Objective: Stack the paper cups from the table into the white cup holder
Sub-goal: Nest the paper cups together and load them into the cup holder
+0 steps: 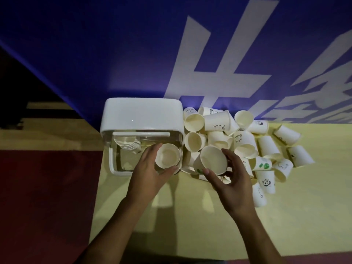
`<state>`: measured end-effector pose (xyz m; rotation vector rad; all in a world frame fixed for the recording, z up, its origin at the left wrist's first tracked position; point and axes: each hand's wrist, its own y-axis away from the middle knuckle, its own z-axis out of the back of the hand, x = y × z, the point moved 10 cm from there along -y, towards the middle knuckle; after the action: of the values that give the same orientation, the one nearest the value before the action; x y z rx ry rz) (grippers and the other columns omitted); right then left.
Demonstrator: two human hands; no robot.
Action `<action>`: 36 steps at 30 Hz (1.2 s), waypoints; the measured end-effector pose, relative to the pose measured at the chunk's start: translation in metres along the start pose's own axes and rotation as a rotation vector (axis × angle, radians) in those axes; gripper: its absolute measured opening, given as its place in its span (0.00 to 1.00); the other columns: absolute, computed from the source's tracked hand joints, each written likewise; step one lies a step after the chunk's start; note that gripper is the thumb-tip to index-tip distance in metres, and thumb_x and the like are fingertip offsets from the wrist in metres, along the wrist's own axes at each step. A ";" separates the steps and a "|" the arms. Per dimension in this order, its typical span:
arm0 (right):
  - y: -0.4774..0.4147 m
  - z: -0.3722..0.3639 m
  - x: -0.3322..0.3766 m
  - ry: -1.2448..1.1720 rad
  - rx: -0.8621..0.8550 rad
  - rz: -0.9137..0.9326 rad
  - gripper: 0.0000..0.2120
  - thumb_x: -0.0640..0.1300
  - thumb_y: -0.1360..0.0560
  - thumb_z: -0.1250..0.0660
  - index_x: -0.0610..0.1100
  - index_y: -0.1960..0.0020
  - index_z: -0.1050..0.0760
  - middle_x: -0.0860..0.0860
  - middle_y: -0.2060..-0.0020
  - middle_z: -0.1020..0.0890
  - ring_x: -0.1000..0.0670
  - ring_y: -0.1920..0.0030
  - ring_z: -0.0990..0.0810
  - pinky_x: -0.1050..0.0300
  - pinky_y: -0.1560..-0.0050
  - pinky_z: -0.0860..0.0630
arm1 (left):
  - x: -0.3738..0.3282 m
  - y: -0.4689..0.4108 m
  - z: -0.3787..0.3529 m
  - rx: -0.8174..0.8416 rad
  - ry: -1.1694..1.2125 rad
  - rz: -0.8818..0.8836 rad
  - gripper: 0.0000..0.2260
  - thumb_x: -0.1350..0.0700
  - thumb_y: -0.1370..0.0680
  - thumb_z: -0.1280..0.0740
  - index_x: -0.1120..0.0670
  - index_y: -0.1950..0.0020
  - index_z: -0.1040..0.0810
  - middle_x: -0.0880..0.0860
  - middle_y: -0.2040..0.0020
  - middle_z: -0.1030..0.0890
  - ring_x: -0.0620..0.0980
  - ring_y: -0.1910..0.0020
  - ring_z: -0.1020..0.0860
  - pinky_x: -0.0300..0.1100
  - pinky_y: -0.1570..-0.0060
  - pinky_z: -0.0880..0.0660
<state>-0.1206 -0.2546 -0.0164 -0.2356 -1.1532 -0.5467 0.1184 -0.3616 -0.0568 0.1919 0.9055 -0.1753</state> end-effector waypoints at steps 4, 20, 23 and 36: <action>0.002 -0.003 0.000 -0.008 0.003 -0.010 0.33 0.59 0.36 0.22 0.54 0.33 0.26 0.60 0.39 0.21 0.61 0.43 0.22 0.67 0.50 0.24 | 0.018 -0.011 -0.025 0.108 -0.133 0.053 0.37 0.42 0.28 0.23 0.49 0.23 0.32 0.46 0.25 0.30 0.46 0.29 0.30 0.41 0.34 0.29; -0.010 -0.061 0.023 0.062 0.119 0.146 0.35 0.55 0.33 0.19 0.52 0.30 0.28 0.62 0.37 0.23 0.58 0.38 0.22 0.63 0.44 0.21 | 0.050 -0.006 -0.031 0.151 0.035 0.194 0.36 0.50 0.24 0.25 0.45 0.19 0.40 0.47 0.24 0.29 0.48 0.27 0.29 0.43 0.33 0.30; -0.011 -0.081 0.022 0.099 0.157 0.192 0.34 0.54 0.32 0.19 0.52 0.30 0.28 0.73 0.40 0.26 0.61 0.38 0.23 0.63 0.43 0.22 | 0.050 -0.001 -0.018 0.064 0.174 0.238 0.23 0.50 0.17 0.34 0.45 0.22 0.33 0.47 0.28 0.25 0.46 0.31 0.26 0.42 0.35 0.28; -0.023 -0.131 -0.022 0.263 0.269 0.172 0.37 0.59 0.31 0.21 0.51 0.26 0.29 0.57 0.30 0.24 0.54 0.30 0.27 0.52 0.31 0.27 | 0.042 -0.012 -0.031 0.138 0.201 0.250 0.17 0.50 0.13 0.45 0.43 0.25 0.28 0.45 0.33 0.21 0.37 0.42 0.23 0.28 0.45 0.32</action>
<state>-0.0337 -0.3264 -0.0906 -0.0282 -0.9280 -0.2577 0.1172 -0.3684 -0.1098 0.4546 1.0602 0.0150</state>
